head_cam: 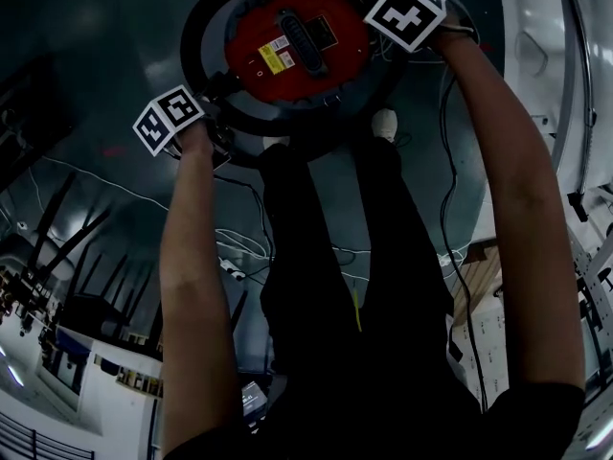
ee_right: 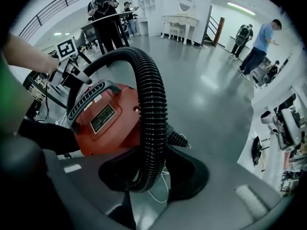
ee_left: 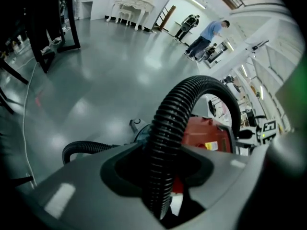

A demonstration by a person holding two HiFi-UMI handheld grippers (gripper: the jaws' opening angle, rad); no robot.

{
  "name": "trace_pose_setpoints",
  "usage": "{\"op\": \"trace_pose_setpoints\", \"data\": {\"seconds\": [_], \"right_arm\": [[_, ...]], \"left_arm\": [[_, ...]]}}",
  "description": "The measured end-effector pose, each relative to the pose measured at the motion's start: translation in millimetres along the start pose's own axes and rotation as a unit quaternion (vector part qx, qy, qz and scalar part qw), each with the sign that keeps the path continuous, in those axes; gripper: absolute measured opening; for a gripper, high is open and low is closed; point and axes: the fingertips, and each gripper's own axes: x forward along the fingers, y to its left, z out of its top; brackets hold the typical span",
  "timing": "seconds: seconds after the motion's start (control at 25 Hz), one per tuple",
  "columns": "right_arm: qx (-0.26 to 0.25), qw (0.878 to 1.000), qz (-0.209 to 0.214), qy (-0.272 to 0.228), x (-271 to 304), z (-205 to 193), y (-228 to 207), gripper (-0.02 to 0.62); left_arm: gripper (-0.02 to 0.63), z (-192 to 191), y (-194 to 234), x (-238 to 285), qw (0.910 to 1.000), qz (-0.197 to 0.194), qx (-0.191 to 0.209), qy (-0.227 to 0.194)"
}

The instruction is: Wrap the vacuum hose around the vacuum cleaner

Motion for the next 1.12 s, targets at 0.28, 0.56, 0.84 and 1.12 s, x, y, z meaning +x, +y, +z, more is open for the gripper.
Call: {"op": "trace_pose_setpoints", "data": {"seconds": [0.28,0.56,0.84,1.12], "right_arm": [[-0.013,0.999,-0.03,-0.009,-41.6,51.8,-21.2,0.16],[-0.059,0.995,-0.078,0.018,-53.4,85.6,-33.3,0.16],[-0.108,0.988,-0.102,0.048,-30.7,114.4,-30.8,0.164],[-0.104,0.985,-0.128,0.056,-32.8,111.2,-23.5,0.16]], "left_arm": [[0.175,-6.6,-19.0,-16.6,0.9998,-0.011,0.016,0.003],[0.169,-15.1,-22.2,-26.9,0.9997,-0.012,0.0,0.019],[0.166,-24.4,-1.7,-13.4,0.9981,-0.015,-0.053,0.027],[0.164,-41.1,10.1,-14.5,0.9982,-0.019,-0.027,0.049]]}}
